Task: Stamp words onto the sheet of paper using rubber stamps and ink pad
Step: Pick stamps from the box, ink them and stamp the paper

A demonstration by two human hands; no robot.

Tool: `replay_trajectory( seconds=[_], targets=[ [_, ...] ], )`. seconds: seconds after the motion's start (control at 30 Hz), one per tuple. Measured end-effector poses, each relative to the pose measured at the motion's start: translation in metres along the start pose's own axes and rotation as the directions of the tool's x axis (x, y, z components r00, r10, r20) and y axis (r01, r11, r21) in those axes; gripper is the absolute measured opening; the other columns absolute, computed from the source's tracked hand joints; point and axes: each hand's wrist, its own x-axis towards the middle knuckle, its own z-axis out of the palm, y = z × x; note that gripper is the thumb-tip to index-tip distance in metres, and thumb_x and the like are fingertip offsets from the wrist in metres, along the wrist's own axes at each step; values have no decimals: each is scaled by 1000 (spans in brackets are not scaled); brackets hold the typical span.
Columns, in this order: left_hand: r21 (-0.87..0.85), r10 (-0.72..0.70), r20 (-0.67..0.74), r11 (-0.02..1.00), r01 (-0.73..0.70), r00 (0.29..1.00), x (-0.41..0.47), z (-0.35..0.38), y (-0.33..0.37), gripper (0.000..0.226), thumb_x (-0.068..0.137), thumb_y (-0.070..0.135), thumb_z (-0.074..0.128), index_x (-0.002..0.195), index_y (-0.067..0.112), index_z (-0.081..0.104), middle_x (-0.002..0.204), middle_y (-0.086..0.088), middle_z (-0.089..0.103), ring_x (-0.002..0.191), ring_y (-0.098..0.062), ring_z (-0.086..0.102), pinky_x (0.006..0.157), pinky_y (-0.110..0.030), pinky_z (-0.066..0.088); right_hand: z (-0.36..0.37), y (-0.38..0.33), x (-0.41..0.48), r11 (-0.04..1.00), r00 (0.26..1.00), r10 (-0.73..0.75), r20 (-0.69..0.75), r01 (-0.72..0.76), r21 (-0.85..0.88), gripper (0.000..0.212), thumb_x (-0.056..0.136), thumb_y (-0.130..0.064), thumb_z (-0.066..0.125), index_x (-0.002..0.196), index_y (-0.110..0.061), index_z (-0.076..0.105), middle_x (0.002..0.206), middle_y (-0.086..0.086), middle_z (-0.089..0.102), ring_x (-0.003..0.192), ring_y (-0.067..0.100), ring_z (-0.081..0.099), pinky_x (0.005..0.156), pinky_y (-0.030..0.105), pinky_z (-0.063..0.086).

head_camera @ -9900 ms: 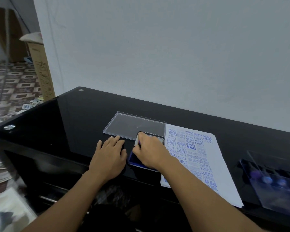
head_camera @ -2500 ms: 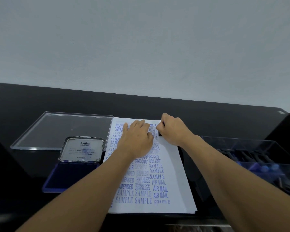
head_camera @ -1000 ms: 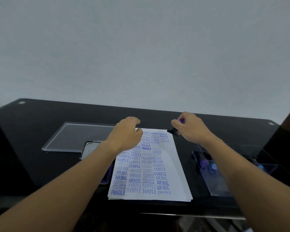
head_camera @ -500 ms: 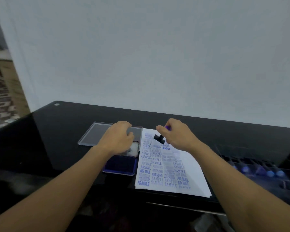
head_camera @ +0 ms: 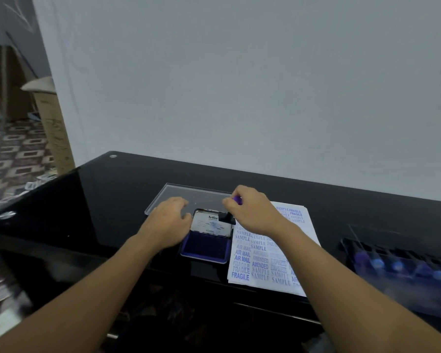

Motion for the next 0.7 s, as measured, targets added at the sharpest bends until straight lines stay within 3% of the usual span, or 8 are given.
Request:
replay_trajectory(
  seconds=[0.3,0.47,0.7],
  targets=[
    [4,8,-13,1000,-8,1000,-6,11,-24,47,100,25,45,145,13,45,155,-2,38,144,-16,30,118,-34,24,15,-2,2,1000,999,10,48,-10,-6,30,97,-37,51,90,-9,56,81,3,61,69,16,53,63,30,44],
    [23,-10,-11,1000,10,1000,-5,21,-38,48,99,26,45,146,15,45,158,-2,34,147,-18,24,121,-42,21,22,-3,3,1000,998,1,66,0,-20,26,98,-36,50,81,-16,51,77,1,59,68,17,54,63,31,45],
    [53,-33,-25,998,34,999,-7,31,-47,48,100,28,43,147,18,43,160,-1,28,150,-19,17,121,-50,15,33,-4,4,999,995,-3,102,8,-50,24,98,-34,49,88,-13,55,81,5,63,71,21,59,64,32,48]
  ],
)
